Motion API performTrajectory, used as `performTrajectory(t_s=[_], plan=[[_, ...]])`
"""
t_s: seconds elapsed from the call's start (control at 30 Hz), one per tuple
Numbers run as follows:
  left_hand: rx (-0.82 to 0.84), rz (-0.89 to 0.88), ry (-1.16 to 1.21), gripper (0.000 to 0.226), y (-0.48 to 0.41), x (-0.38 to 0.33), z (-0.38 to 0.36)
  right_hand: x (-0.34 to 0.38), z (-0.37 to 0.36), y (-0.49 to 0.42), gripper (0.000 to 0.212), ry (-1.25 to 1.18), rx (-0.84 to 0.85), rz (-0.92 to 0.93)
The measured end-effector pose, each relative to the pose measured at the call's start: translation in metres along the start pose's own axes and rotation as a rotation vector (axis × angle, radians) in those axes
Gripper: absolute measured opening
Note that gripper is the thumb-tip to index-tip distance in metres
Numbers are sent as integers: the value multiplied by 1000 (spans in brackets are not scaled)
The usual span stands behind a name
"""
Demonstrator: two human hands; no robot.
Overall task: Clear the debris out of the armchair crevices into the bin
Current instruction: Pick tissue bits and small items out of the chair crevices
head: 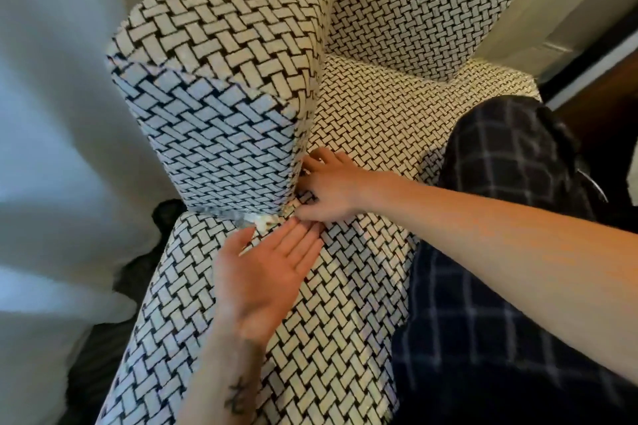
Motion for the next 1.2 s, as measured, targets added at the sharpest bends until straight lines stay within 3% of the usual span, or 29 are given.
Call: performTrajectory(t_s=[0.2,0.4,0.57,0.83,1.07,1.2], plan=[[42,165,-124,79,17,-2,14,-2,-8,-13,80,9,69,-24],[82,28,-24,67,22,-5,27,-2,-11,-9,67,-122,-23,-90],[135,50,76,63,28,-11,27,-3,-15,-7,55,-250,-108,-152],[113,39,34,61,29,-11,26,3,-15,-5,53,-245,-117,-163],[77,11,24,61,32,-21,28,4,-20,6,35,-449,-279,-165],[70,5,16,61,32,-21,28,3,-20,13,39,-498,-258,-179]])
Point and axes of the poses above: each hand's wrist, its own y-axis away from the middle knuckle, its own z-axis out of the back of the hand, x = y × z, the point moved 5 cm from there along -y, towards the middle knuckle, and after that the axes turned 10 degrees about -x, right-handed, at the moved point
